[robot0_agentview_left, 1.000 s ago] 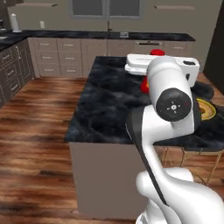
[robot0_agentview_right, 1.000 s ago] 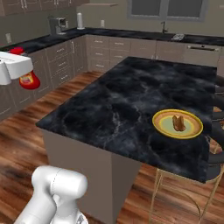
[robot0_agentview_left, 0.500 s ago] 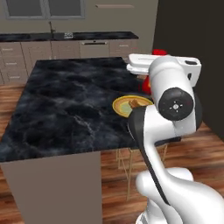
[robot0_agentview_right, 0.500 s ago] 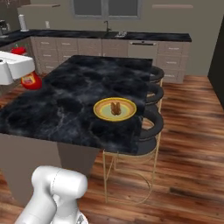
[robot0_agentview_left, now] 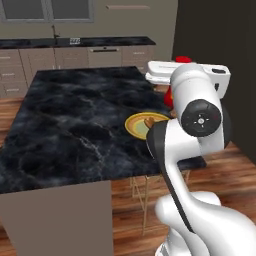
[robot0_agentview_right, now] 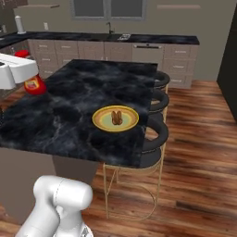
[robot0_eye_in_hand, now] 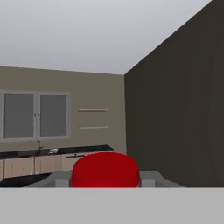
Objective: Move the hot dog bun to the plate on the dining table and place the condiment next to that plate. Then navigate to the fridge and take the sausage and place it on the plate as well.
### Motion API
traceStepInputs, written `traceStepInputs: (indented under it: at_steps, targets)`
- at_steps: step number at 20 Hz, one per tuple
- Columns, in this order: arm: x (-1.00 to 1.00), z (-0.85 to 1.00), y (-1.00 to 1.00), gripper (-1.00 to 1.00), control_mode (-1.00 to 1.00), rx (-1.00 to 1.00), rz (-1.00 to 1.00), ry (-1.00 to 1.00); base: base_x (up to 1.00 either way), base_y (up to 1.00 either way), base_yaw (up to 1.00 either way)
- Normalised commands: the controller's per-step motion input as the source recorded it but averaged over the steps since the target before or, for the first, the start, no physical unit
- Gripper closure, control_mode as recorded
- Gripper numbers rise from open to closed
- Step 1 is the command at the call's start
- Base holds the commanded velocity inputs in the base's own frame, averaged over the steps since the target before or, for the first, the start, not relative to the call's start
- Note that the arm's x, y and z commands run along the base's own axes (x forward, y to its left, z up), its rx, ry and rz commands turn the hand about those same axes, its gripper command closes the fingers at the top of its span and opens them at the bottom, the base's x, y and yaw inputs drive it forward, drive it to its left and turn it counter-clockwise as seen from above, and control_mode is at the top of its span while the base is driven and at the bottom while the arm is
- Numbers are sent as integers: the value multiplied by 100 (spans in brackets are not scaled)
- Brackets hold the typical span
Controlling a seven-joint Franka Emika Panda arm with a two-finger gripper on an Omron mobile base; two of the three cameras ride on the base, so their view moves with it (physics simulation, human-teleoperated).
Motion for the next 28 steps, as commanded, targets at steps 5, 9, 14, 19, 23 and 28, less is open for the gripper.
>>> traceStepInputs:
  at_steps: [5, 9, 14, 19, 23, 28]
  targets:
    - [0, 0, 0, 100, 100, 0, 0, 0, 67, -29, 5]
    - [0, -8, -9, 100, -100, 2, 3, 0, 27, -23, 6]
    - [0, -58, -79, 100, -100, 8, 26, 5, 0, 0, 0]
    - [1, -63, -75, 100, -100, 3, 43, 14, 0, 0, 0]
    - [0, -63, -48, 100, -100, 0, 47, 15, 0, 0, 0]
    - [0, -64, -18, 100, -100, 0, 42, 13, 0, 0, 0]
